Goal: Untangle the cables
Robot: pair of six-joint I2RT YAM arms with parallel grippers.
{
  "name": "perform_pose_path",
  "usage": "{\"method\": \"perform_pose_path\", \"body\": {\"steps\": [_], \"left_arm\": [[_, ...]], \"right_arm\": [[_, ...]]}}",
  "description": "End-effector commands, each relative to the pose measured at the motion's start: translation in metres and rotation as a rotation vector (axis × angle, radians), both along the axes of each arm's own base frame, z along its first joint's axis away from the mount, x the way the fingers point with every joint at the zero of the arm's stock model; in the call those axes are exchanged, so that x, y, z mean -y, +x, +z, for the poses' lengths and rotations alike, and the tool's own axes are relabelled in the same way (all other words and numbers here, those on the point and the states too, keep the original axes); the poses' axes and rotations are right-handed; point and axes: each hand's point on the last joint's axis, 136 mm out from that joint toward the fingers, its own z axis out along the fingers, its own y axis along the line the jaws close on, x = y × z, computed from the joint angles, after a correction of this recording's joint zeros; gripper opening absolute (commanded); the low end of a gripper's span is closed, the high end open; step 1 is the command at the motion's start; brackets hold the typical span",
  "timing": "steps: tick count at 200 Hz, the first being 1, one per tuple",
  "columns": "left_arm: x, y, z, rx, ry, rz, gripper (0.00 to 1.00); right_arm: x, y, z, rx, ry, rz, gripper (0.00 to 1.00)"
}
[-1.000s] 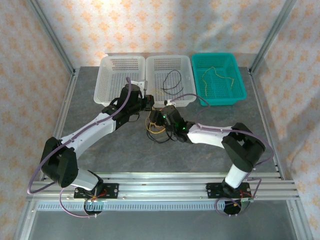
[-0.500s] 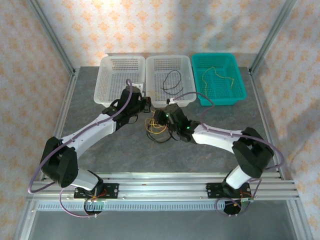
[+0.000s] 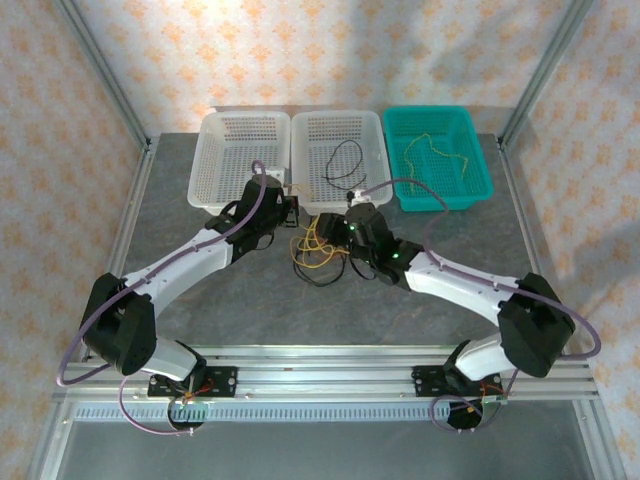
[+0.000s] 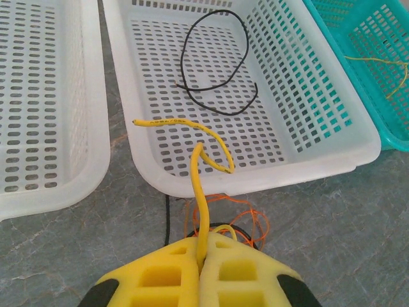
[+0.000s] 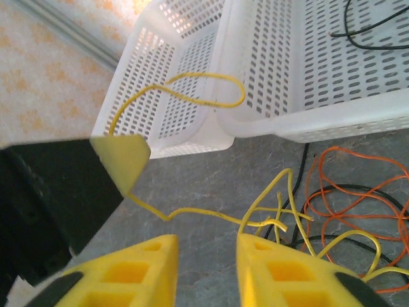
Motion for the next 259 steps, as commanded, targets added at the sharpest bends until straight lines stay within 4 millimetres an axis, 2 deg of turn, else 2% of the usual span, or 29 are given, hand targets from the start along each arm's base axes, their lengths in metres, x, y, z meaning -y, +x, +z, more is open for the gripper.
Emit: {"method": "perform_pose_path", "body": {"steps": [1,63,91,124,159,186,259], "left_arm": [[-0.003,0.002,0.006,0.005,0.009,0.007,0.00],[0.003,-0.002,0.021,0.017,-0.046,-0.011,0.00],[0.004,-0.003,0.023,0.018,-0.054,-0.016,0.00],[0.004,-0.004,0.027,0.024,-0.058,-0.016,0.00],[0.004,-0.006,0.031,0.033,-0.074,-0.017,0.00],[0.004,-0.006,0.032,0.037,-0.078,-0.014,0.00],[-0.002,-0.006,0.026,0.033,-0.044,0.004,0.00]], "right_arm": [[-0.011,-0.008,-0.024,-0.024,-0.060,0.040,0.35],[-0.029,0.013,-0.053,-0.064,-0.106,0.014,0.49],[-0.047,0.020,-0.062,-0.073,-0.099,0.048,0.59],[-0.050,0.029,-0.076,-0.094,-0.128,0.019,0.60],[-0.040,0.036,-0.094,-0.124,-0.192,-0.048,0.56],[-0.040,0.040,-0.102,-0.131,-0.221,-0.062,0.51],[-0.038,0.037,-0.086,-0.106,-0.196,-0.056,0.24]]}}
